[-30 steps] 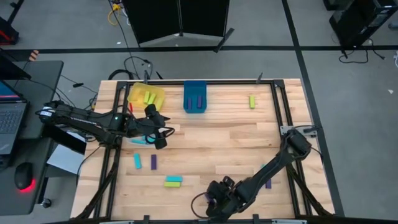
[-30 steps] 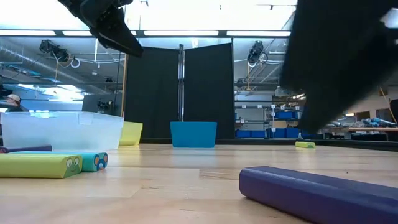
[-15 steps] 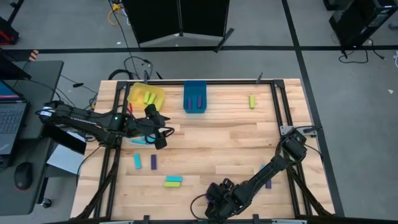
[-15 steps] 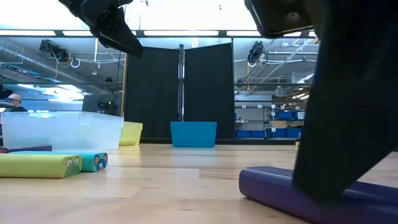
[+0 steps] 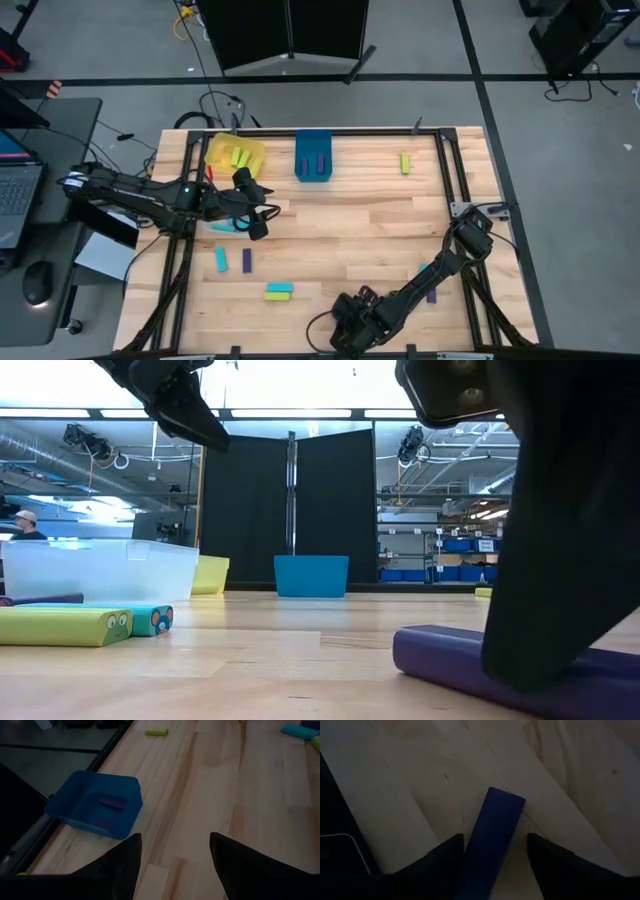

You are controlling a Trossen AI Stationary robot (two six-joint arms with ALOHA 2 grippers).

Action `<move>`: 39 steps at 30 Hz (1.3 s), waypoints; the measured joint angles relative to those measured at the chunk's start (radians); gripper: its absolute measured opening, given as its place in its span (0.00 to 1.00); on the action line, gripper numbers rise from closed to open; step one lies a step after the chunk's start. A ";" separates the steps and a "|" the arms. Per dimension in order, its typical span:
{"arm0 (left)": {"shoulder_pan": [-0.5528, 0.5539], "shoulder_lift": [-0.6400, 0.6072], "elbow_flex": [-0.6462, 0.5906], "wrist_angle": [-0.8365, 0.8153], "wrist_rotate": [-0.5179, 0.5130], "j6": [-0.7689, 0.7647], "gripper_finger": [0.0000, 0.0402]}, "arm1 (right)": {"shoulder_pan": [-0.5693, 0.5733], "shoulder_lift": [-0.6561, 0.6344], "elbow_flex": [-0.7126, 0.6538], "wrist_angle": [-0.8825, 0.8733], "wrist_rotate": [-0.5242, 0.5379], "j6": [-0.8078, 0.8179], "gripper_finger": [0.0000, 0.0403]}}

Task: Sort blocks
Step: Put the purple block into the blue bin

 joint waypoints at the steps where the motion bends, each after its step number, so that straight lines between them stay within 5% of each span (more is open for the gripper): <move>1: 0.000 0.000 0.000 0.000 0.000 0.000 0.60 | 0.000 0.000 0.000 -0.005 0.000 -0.001 0.53; 12: 0.000 0.000 0.000 0.000 0.000 0.001 0.60 | -0.010 0.002 -0.002 -0.040 -0.014 -0.032 0.30; 22: 0.000 0.000 0.000 -0.001 0.000 0.001 0.60 | -0.023 0.001 -0.002 -0.048 -0.020 -0.104 0.30; 39: 0.000 0.000 0.000 0.000 0.000 0.001 0.60 | -0.029 -0.058 -0.013 -0.109 0.183 -0.200 0.30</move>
